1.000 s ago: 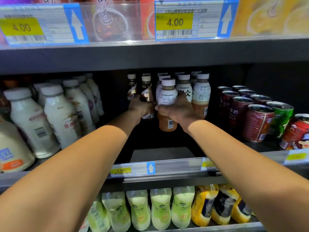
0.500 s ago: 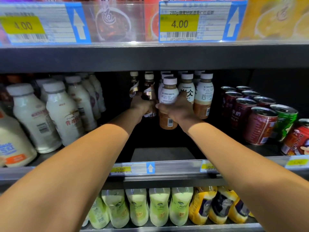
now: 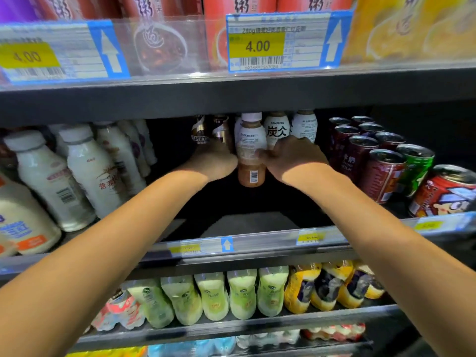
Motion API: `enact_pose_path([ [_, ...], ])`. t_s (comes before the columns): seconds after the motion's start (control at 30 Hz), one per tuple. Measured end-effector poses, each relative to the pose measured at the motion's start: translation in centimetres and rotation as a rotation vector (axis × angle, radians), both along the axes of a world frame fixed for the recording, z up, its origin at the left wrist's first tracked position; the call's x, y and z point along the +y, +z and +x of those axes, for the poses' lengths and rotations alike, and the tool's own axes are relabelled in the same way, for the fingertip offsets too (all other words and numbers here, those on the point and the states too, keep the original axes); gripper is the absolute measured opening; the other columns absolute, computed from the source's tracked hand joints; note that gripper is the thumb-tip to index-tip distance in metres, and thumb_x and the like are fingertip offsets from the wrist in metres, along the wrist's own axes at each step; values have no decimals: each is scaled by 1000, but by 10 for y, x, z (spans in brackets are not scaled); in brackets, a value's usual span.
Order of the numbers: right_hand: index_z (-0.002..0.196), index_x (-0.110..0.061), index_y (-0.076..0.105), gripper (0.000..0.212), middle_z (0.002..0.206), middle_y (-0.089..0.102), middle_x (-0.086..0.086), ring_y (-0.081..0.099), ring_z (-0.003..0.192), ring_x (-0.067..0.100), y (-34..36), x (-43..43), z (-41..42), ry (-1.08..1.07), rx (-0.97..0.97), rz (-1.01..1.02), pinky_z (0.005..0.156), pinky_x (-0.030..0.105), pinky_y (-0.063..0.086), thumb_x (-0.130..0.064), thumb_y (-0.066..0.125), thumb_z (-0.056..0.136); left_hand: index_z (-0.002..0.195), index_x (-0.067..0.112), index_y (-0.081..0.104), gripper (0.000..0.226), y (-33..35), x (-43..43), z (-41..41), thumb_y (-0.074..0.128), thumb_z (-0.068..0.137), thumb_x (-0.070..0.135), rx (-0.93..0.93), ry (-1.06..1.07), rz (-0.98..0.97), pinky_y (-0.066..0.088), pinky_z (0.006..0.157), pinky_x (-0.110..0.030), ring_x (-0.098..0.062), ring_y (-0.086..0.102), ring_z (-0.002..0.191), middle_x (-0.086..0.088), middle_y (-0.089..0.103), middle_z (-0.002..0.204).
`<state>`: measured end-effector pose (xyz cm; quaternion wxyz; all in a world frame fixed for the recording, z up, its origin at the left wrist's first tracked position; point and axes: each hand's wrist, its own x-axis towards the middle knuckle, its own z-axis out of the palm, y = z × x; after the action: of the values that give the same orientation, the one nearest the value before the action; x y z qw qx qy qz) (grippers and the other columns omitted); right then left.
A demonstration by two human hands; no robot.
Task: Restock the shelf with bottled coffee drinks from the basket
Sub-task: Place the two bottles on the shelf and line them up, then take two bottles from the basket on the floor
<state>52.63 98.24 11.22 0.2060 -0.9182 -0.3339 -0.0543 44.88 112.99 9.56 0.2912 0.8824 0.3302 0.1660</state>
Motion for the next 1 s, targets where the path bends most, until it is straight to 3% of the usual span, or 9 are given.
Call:
enact_pose_path([
  [0.13, 111, -16, 61, 30, 121, 63, 13, 56, 112, 36, 11, -58, -41, 40, -230, -247, 77, 37, 34, -36, 41, 102, 123, 21, 62, 34, 19, -66, -41, 44, 99, 34, 235, -173, 260, 42, 94, -29, -28, 55, 112, -4, 61, 131],
  [0.23, 112, -18, 59, 31, 119, 61, 8, 52, 112, 32, 9, -104, -68, -19, -341, -320, 88, 44, 36, -34, 34, 104, 109, 26, 63, 27, 26, -117, -64, 40, 99, 35, 148, -273, 492, 47, 79, -35, -29, 59, 97, -2, 67, 111],
  [0.37, 116, -20, 55, 35, 118, 59, 4, 50, 112, 30, 0, -175, -95, -195, -336, -373, 90, 45, 35, -40, 28, 104, 116, 28, 53, 28, 26, -184, -73, 31, 102, 39, 67, -554, 633, 47, 74, -40, -25, 60, 94, 6, 61, 107],
  [0.57, 87, -23, 59, 38, 90, 67, 2, 63, 86, 30, -40, -288, -119, -602, -239, -496, 74, 40, 40, -47, 31, 94, 100, 27, 51, 20, -8, -286, -46, 33, 102, 34, -113, -870, 771, 37, 62, -33, -26, 62, 88, 3, 58, 94],
  [0.63, 93, -23, 61, 37, 97, 67, 4, 62, 95, 32, -52, -327, -126, -686, -151, -520, 82, 42, 43, -48, 33, 96, 82, 21, 58, 10, -27, -325, -31, 51, 89, 23, -186, -976, 792, 38, 47, -32, -28, 62, 61, -1, 57, 71],
  [0.7, 102, -22, 60, 36, 108, 65, 5, 59, 106, 32, -67, -365, -131, -749, -52, -546, 89, 43, 41, -48, 35, 98, 67, 19, 51, 13, -49, -364, -17, 56, 79, 22, -230, -1083, 840, 25, 42, -29, -27, 51, 46, -4, 49, 56],
  [0.8, 100, -21, 64, 33, 104, 68, 6, 60, 102, 33, -89, -416, -130, -871, 34, -564, 84, 40, 42, -44, 41, 91, 70, 23, 38, 21, -81, -427, 0, 56, 81, 20, -191, -1274, 860, 19, 49, -29, -27, 53, 52, -3, 49, 61],
  [0.9, 112, -24, 61, 37, 113, 65, 2, 57, 109, 30, -120, -476, -113, -953, 166, -581, 86, 38, 39, -48, 45, 90, 98, 25, 53, 9, -122, -500, 28, 44, 98, 26, -64, -1404, 786, 29, 64, -31, -26, 61, 91, -2, 60, 98],
  [1.0, 118, -25, 59, 36, 119, 63, 2, 55, 114, 29, -154, -543, -84, -1020, 284, -591, 92, 39, 38, -46, 43, 94, 111, 22, 54, 19, -158, -570, 67, 42, 100, 30, 19, -1485, 795, 29, 69, -33, -26, 58, 105, -3, 62, 113],
])
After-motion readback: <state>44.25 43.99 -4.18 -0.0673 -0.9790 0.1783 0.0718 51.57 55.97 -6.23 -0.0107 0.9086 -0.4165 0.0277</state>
